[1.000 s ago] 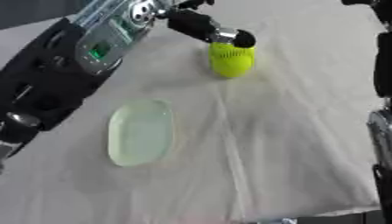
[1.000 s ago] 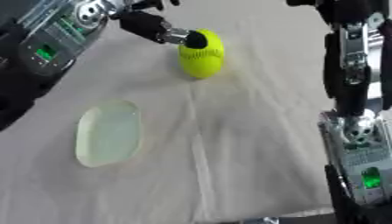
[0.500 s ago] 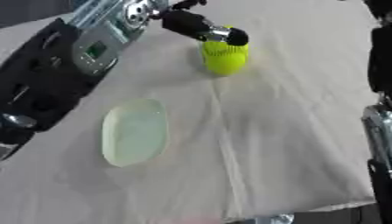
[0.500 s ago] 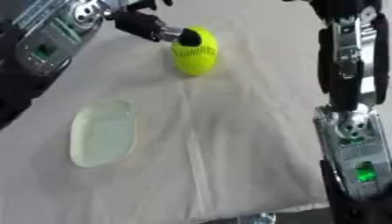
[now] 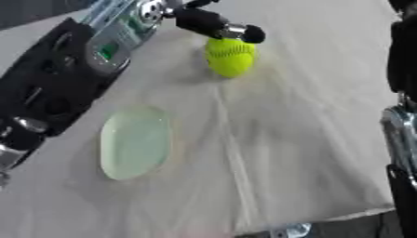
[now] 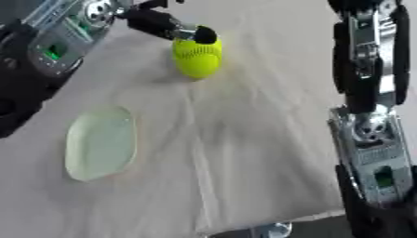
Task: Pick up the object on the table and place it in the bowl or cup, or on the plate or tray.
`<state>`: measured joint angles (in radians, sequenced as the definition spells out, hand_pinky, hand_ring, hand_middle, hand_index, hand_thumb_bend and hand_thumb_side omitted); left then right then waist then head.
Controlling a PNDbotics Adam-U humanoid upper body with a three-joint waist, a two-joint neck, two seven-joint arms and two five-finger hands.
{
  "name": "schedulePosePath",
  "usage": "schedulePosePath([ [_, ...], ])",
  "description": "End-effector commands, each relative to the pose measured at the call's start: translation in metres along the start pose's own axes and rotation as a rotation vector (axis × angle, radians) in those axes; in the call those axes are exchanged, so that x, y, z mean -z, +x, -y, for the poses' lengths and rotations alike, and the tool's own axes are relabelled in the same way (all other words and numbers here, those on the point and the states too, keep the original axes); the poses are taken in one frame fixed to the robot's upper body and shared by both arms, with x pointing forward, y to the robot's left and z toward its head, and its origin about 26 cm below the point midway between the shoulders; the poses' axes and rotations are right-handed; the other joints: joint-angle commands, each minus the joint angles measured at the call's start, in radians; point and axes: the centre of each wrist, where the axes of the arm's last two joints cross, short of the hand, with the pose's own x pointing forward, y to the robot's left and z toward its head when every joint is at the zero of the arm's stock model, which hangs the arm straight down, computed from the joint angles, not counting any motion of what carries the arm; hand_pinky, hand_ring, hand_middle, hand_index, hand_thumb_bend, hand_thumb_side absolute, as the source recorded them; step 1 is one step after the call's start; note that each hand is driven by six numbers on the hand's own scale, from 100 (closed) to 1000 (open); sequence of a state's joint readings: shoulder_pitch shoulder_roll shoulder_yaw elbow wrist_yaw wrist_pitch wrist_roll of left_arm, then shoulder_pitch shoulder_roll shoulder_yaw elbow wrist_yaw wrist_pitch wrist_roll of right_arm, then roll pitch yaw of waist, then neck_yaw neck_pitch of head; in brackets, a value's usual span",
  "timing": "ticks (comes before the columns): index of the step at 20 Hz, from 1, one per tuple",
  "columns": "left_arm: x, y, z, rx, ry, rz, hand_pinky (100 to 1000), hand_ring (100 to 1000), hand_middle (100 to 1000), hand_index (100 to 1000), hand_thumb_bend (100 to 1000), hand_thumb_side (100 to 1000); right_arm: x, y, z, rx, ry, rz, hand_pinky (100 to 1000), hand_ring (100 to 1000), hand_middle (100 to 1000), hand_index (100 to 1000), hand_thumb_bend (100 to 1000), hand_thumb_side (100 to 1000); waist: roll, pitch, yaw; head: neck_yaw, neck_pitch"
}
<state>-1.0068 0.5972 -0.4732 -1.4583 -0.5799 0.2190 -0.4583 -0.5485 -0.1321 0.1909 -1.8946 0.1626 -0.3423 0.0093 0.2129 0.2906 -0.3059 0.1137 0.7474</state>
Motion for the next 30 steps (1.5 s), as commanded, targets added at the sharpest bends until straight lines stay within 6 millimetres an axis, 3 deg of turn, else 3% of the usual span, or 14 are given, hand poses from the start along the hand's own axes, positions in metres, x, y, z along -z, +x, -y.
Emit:
schedulePosePath([
  [1, 0.001, 0.003, -0.012, 0.027, 0.028, 0.008, 757, 870, 1000, 1000, 827, 990, 0.008, 0.008, 0.000, 0.002, 0.001, 0.040, 662, 961, 934, 1000, 100, 902, -0.007, -0.016, 0.001, -0.006, 0.002],
  [16, 0.013, 0.013, 0.000, 0.027, 0.005, 0.042, 758, 865, 1000, 1000, 823, 988, 0.011, 0.010, -0.001, 0.008, 0.007, 0.054, 663, 960, 934, 1000, 100, 906, -0.003, -0.013, -0.014, -0.009, 0.000],
  [30, 0.016, 0.002, 0.006, 0.073, -0.063, 0.033, 778, 872, 1000, 994, 846, 980, 0.019, 0.015, -0.002, 0.017, 0.017, 0.087, 664, 959, 934, 1000, 100, 910, 0.013, 0.004, -0.041, -0.002, -0.005],
])
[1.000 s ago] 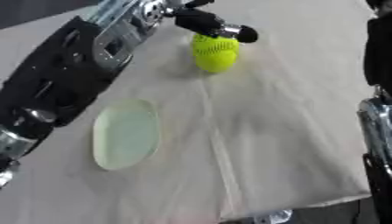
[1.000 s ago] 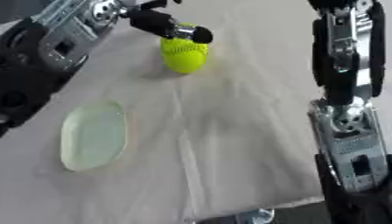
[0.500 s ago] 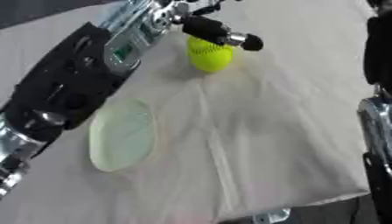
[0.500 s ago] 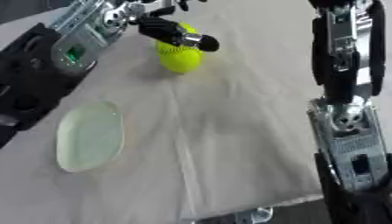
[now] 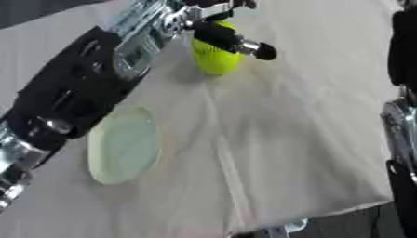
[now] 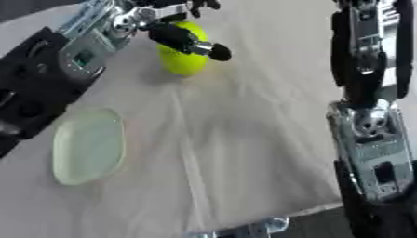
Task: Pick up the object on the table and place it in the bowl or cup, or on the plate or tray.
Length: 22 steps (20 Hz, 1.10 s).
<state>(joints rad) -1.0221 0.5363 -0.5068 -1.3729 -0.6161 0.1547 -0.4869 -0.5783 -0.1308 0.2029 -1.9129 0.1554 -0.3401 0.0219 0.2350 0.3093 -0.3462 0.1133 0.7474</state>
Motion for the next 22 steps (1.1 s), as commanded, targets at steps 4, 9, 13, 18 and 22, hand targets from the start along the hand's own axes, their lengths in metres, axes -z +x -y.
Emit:
schedulePosePath([
  [4, -0.005, -0.008, -0.005, 0.090, -0.082, -0.013, 824, 913, 1000, 1000, 972, 815, 0.007, 0.006, 0.001, 0.003, -0.005, 0.038, 665, 959, 934, 1000, 100, 909, -0.009, -0.015, 0.003, -0.006, -0.002],
  [9, -0.009, -0.015, -0.005, 0.143, -0.264, -0.044, 896, 963, 1000, 1000, 1000, 678, 0.006, 0.006, 0.002, -0.003, -0.006, 0.031, 664, 959, 933, 1000, 100, 912, -0.009, -0.020, 0.009, -0.009, 0.002],
  [13, -0.009, -0.019, -0.003, 0.163, -0.395, -0.072, 937, 991, 1000, 1000, 1000, 620, 0.005, 0.005, 0.002, -0.007, -0.005, 0.029, 663, 959, 933, 1000, 100, 913, -0.009, -0.021, 0.011, -0.008, 0.003],
  [18, -0.004, -0.029, 0.015, 0.157, -0.484, -0.093, 983, 1000, 1000, 1000, 1000, 586, 0.005, 0.005, 0.002, -0.008, -0.005, 0.029, 663, 959, 932, 1000, 100, 912, -0.009, -0.018, 0.012, -0.008, 0.005],
  [22, 0.001, -0.039, 0.031, 0.148, -0.541, -0.109, 1000, 1000, 1000, 1000, 1000, 593, 0.005, 0.005, 0.003, -0.009, -0.006, 0.029, 663, 959, 932, 1000, 100, 911, -0.009, -0.017, 0.014, -0.009, 0.005],
])
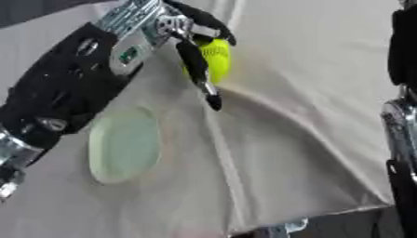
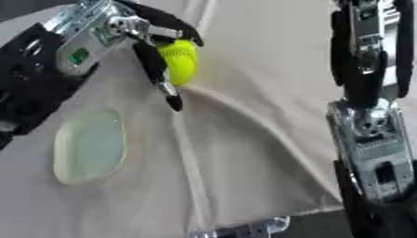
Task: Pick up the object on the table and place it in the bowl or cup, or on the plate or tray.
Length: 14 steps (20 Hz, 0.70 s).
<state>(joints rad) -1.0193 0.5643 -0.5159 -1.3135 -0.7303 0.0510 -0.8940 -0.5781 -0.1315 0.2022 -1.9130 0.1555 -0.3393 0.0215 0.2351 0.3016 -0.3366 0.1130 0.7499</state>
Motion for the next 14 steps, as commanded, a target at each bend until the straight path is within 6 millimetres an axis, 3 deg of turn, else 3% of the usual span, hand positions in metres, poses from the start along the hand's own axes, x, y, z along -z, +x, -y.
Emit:
schedulePosePath([
  [1, 0.014, -0.016, 0.025, -0.003, -0.112, -0.051, 1000, 1000, 1000, 1000, 1000, 618, 0.005, 0.005, 0.002, -0.008, -0.006, 0.030, 663, 959, 932, 1000, 100, 911, -0.009, -0.009, 0.005, -0.009, 0.002],
  [10, 0.003, -0.016, 0.013, -0.010, -0.061, -0.072, 1000, 1000, 1000, 1000, 924, 735, 0.003, 0.004, 0.003, -0.011, -0.003, 0.023, 662, 958, 932, 1000, 100, 911, -0.012, -0.010, 0.013, -0.013, -0.003],
  [14, -0.001, -0.016, 0.010, -0.017, -0.047, -0.077, 1000, 1000, 1000, 1000, 921, 743, 0.002, 0.004, 0.003, -0.011, -0.003, 0.020, 663, 957, 932, 1000, 100, 912, -0.013, -0.012, 0.015, -0.019, -0.017],
])
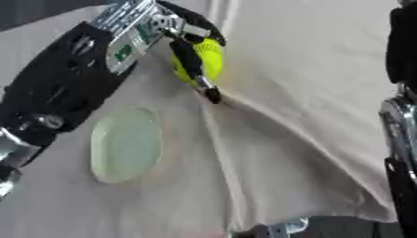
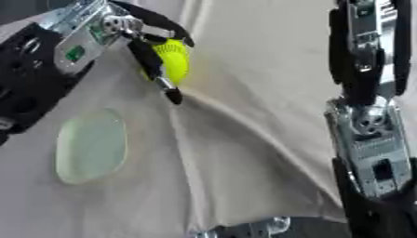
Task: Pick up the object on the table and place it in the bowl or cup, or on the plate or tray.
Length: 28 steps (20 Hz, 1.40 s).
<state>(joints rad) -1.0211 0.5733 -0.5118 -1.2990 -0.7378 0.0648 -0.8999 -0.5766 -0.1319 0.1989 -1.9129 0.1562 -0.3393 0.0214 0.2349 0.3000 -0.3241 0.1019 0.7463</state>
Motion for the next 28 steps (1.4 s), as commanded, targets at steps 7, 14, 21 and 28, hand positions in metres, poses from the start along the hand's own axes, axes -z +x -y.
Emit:
schedulePosePath([
  [7, -0.002, -0.012, 0.010, 0.002, -0.037, -0.056, 1000, 1000, 1000, 1000, 948, 710, 0.002, 0.004, 0.002, -0.011, -0.004, 0.019, 663, 957, 932, 1000, 100, 913, -0.014, -0.014, 0.005, -0.014, -0.009],
  [14, -0.013, -0.018, 0.008, 0.009, -0.021, -0.073, 1000, 1000, 1000, 1000, 953, 701, 0.001, 0.003, 0.003, -0.014, -0.006, 0.012, 662, 956, 931, 1000, 100, 914, -0.016, -0.020, 0.011, -0.021, -0.004],
  [21, -0.013, -0.025, 0.016, 0.011, -0.048, -0.093, 950, 1000, 1000, 1000, 1000, 519, -0.001, 0.002, 0.003, -0.016, -0.007, 0.007, 662, 955, 931, 1000, 100, 915, -0.019, -0.023, 0.018, -0.024, -0.003],
  [28, -0.003, -0.035, 0.030, 0.056, -0.110, -0.140, 703, 882, 1000, 1000, 954, 369, -0.001, 0.002, 0.003, -0.016, -0.005, 0.006, 661, 955, 929, 1000, 100, 914, -0.019, -0.022, 0.020, -0.026, -0.004],
])
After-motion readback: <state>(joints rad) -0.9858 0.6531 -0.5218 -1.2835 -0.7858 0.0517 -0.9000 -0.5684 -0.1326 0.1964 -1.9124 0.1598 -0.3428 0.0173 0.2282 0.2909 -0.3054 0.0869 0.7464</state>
